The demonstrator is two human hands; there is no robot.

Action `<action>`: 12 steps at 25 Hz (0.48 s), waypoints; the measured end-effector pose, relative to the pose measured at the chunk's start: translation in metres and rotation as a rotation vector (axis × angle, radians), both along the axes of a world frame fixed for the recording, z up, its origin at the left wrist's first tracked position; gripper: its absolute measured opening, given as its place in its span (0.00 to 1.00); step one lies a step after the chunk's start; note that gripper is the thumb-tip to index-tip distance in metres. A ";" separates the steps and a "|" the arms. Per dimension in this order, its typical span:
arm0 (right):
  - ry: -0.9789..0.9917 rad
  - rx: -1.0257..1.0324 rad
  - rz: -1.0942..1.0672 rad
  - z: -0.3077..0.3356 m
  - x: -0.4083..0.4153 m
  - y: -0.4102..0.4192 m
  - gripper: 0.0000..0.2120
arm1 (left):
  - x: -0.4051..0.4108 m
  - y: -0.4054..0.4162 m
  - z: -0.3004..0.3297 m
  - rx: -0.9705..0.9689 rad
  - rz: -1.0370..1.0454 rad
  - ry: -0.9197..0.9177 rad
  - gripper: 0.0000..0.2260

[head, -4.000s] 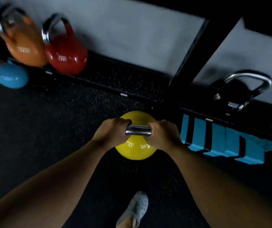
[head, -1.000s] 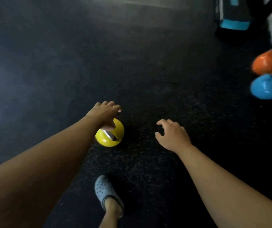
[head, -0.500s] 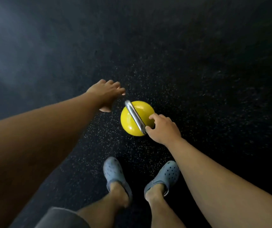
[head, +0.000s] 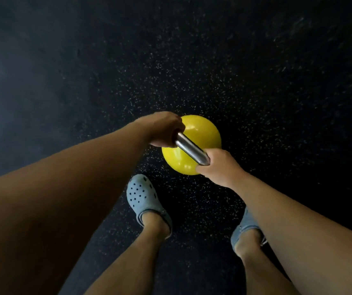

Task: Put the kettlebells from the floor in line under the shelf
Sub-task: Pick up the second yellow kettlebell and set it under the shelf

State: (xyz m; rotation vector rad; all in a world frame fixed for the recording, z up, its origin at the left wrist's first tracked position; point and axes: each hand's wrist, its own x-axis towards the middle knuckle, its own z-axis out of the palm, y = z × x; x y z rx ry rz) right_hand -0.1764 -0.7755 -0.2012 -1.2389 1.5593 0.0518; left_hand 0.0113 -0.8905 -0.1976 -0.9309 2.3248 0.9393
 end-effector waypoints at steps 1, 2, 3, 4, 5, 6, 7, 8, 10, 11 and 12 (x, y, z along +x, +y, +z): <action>0.020 -0.002 -0.019 0.005 -0.003 0.001 0.13 | -0.007 0.000 0.004 0.029 0.013 0.002 0.06; 0.041 -0.018 -0.031 0.010 -0.006 0.001 0.13 | -0.013 0.001 0.008 0.039 0.018 -0.010 0.06; 0.066 -0.047 -0.034 0.017 -0.009 0.000 0.14 | -0.018 0.002 0.013 0.039 0.011 -0.021 0.05; 0.100 -0.080 -0.037 0.025 -0.015 -0.001 0.14 | -0.025 0.003 0.020 0.042 -0.013 -0.022 0.04; 0.128 -0.111 -0.044 0.037 -0.025 0.000 0.15 | -0.036 0.005 0.031 0.051 -0.040 -0.021 0.04; 0.142 -0.134 -0.058 0.051 -0.038 0.001 0.15 | -0.049 0.007 0.044 0.061 -0.048 -0.018 0.04; 0.154 -0.155 -0.079 0.066 -0.051 0.004 0.16 | -0.065 0.008 0.059 0.062 -0.060 -0.008 0.04; 0.174 -0.175 -0.108 0.081 -0.067 0.008 0.16 | -0.083 0.009 0.074 0.053 -0.088 0.008 0.03; 0.224 -0.217 -0.188 0.115 -0.101 0.023 0.15 | -0.128 0.009 0.110 -0.015 -0.191 0.046 0.03; 0.243 -0.244 -0.236 0.129 -0.116 0.031 0.14 | -0.151 0.008 0.128 -0.056 -0.252 0.059 0.03; 0.260 -0.270 -0.283 0.142 -0.131 0.039 0.14 | -0.173 0.008 0.144 -0.094 -0.316 0.082 0.03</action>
